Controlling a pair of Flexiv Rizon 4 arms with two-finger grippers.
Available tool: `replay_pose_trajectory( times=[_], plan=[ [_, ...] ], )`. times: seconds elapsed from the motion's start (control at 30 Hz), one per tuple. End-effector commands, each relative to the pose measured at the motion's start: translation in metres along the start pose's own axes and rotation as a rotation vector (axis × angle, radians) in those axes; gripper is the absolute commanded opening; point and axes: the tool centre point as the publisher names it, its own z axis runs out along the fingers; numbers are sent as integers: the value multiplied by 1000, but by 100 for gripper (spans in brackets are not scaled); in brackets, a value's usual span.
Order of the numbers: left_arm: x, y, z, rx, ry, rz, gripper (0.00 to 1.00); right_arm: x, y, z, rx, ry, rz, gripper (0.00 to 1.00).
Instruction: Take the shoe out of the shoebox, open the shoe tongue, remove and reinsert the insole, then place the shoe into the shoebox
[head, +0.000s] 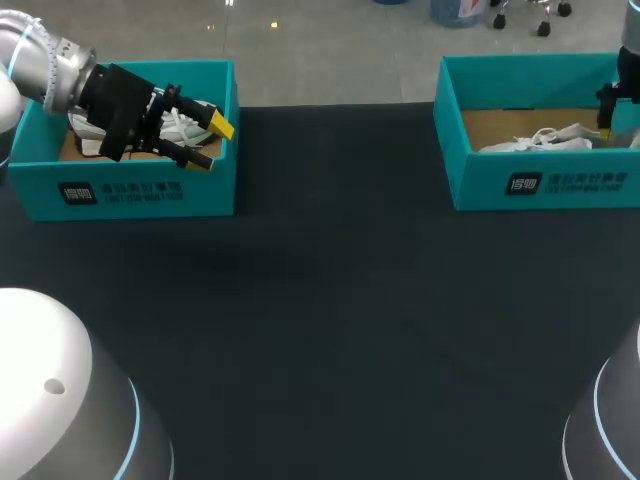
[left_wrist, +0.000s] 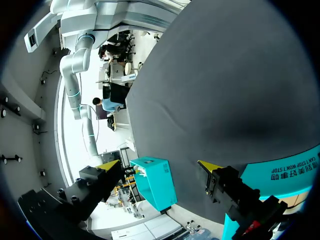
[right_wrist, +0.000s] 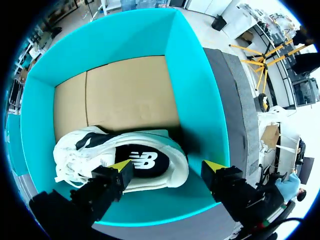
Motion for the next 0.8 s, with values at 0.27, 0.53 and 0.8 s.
replay_pose_trajectory(
  times=[0.27,0.53,0.8],
  plan=[
    [-1,-1,0,0,4,0,100,19,-37,-71,-74,66,-53,100],
    [-1,-1,0,0,4,0,100,32,-53,-117,-93,131,-91,100],
    [-1,-1,0,0,4,0,100,40,-71,-144,-75,194,-111,100]
  ],
)
